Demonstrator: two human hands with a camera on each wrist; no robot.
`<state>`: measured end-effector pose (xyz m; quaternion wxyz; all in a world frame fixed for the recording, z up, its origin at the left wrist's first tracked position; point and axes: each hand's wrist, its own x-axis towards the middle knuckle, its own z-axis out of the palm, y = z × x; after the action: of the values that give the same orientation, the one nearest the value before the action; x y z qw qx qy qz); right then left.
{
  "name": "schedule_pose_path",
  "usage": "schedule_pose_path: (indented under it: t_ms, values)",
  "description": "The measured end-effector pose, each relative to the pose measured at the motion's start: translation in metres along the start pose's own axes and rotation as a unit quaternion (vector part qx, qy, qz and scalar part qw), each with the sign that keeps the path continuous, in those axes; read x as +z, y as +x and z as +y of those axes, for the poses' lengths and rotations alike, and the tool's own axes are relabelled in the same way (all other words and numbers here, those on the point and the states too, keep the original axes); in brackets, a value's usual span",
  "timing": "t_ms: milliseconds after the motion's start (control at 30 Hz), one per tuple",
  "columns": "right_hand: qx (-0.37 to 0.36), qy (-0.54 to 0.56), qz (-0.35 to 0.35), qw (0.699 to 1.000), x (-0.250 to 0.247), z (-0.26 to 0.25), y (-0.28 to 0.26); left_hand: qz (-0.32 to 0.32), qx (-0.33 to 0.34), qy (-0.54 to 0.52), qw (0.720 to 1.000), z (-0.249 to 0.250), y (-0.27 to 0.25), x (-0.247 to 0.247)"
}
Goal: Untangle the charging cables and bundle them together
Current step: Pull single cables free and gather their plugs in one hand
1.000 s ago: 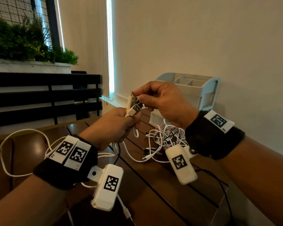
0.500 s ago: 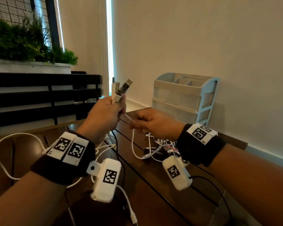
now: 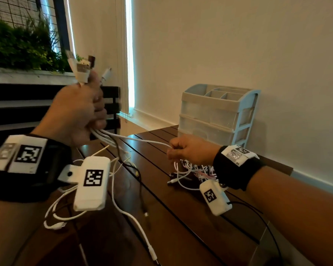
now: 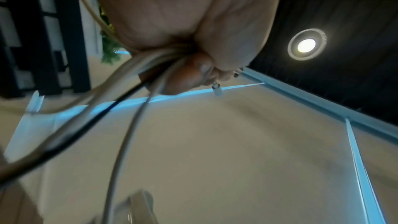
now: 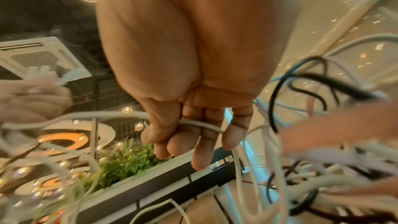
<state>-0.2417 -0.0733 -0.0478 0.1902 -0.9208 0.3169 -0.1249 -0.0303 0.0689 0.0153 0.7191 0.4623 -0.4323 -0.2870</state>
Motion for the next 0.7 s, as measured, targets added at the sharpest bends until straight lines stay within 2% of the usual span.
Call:
schedule_pose_path:
  t_ms: [33,67,133,167,267,333,500,600,700]
  values:
    - [0.010,0.019,0.011,1.000,-0.003,0.004,-0.001,0.009,0.036,0.062,0.997,0.004,0.000,-0.005]
    - [0.017,0.040,0.030,0.999,-0.006,0.006,-0.002,0.030,0.086,0.165,0.982,0.005,0.000,-0.008]
    - [0.022,0.047,0.073,0.996,-0.012,0.003,-0.003,0.077,0.177,0.353,0.915,-0.001,-0.005,-0.005]
    - [0.015,0.018,0.089,0.996,-0.014,-0.002,-0.003,0.076,0.191,0.374,0.904,-0.006,-0.008,0.002]
    - [-0.027,-0.115,0.112,0.987,-0.012,-0.024,-0.004,0.031,0.178,0.353,0.918,-0.026,-0.014,0.028]
    - [-0.055,-0.131,0.124,0.982,-0.006,-0.038,-0.001,-0.008,0.155,0.359,0.920,-0.039,-0.015,0.040]
    - [-0.077,-0.114,0.191,0.972,-0.003,-0.042,0.007,-0.082,0.087,0.460,0.880,-0.060,-0.017,0.051]
    - [-0.071,-0.090,0.140,0.983,-0.006,-0.036,0.004,-0.074,0.085,0.494,0.862,-0.060,-0.014,0.046]
    - [0.005,-0.110,0.035,0.993,-0.010,-0.010,0.002,-0.043,0.108,0.516,0.849,-0.051,-0.011,0.036]
